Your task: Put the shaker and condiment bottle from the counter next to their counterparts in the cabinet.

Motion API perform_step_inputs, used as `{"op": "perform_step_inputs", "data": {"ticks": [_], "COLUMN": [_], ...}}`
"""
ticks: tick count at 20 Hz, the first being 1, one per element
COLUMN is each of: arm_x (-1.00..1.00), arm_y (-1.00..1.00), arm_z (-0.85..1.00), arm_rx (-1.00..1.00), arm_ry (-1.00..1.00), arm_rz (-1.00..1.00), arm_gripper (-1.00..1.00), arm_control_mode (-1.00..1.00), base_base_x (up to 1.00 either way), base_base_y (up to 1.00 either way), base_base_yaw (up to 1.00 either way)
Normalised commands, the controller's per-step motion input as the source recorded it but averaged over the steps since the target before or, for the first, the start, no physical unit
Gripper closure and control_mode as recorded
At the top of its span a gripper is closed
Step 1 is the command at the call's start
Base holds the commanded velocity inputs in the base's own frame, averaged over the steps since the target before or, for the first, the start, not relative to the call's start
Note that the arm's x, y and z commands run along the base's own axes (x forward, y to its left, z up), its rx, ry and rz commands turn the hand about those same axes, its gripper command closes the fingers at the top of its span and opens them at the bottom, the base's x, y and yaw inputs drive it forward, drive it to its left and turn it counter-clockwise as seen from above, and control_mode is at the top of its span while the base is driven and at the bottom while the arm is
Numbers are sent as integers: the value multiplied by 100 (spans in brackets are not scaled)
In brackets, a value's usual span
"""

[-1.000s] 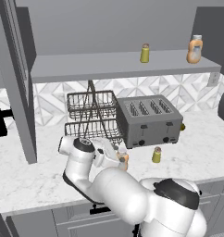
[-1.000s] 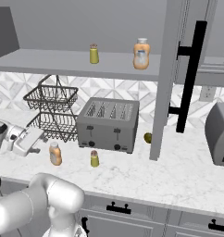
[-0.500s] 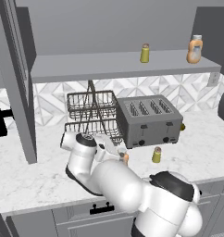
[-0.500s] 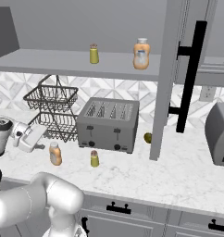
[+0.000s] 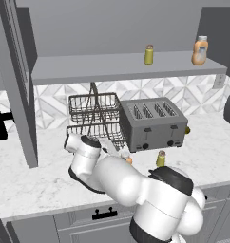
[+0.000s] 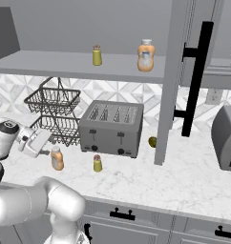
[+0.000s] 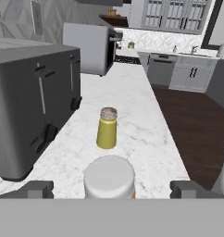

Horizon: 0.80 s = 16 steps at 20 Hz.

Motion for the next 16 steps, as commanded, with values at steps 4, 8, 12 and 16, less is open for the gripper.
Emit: {"op": "perform_step_inputs", "data": {"ticks": [4,8,12,16], "arm_x": [18,0,0,0], "arm_y": [0,0,0,0], "arm_z": [-15,-15,-14,-10], "arm_rx": [0,0,0,0], "arm_ry": [0,0,-1,-4], "arm_rz": [0,0,0,0], "arm_gripper": [-100,-100,-100,-100], "arm_control_mode": [-100,-100,-100,-100], "base_base_x": [0,0,0,0], "base_base_y": [0,0,0,0], "base_base_yaw": [0,0,0,0]}}
